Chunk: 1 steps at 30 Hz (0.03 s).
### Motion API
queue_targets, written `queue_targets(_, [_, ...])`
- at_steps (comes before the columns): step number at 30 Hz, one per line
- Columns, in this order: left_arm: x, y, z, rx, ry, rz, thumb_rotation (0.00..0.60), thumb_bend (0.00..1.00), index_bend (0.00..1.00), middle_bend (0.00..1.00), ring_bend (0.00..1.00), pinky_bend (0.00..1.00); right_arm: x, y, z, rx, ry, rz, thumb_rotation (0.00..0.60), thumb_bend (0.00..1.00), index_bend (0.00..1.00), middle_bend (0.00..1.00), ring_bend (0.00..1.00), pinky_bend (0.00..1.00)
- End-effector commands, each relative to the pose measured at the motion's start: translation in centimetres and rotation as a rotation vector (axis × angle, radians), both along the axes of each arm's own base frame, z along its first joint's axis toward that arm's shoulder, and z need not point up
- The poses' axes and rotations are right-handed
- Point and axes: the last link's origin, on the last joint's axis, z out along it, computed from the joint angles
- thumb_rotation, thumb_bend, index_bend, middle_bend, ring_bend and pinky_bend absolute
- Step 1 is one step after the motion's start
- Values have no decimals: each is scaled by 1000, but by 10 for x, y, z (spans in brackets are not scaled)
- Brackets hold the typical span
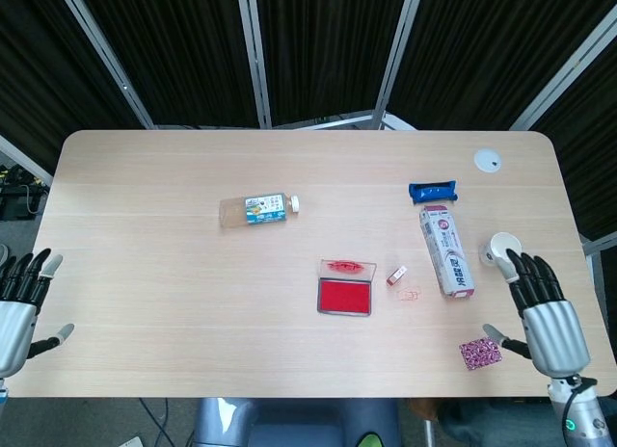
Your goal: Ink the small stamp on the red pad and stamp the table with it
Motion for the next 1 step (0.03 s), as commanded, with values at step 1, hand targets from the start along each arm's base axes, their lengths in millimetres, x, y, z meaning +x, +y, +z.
queue_targets(1, [0, -2, 3, -1, 2, -8, 600, 0, 0, 0, 0, 0, -8, 6, 3, -9, -1, -36, 600, 0, 0, 0, 0, 63])
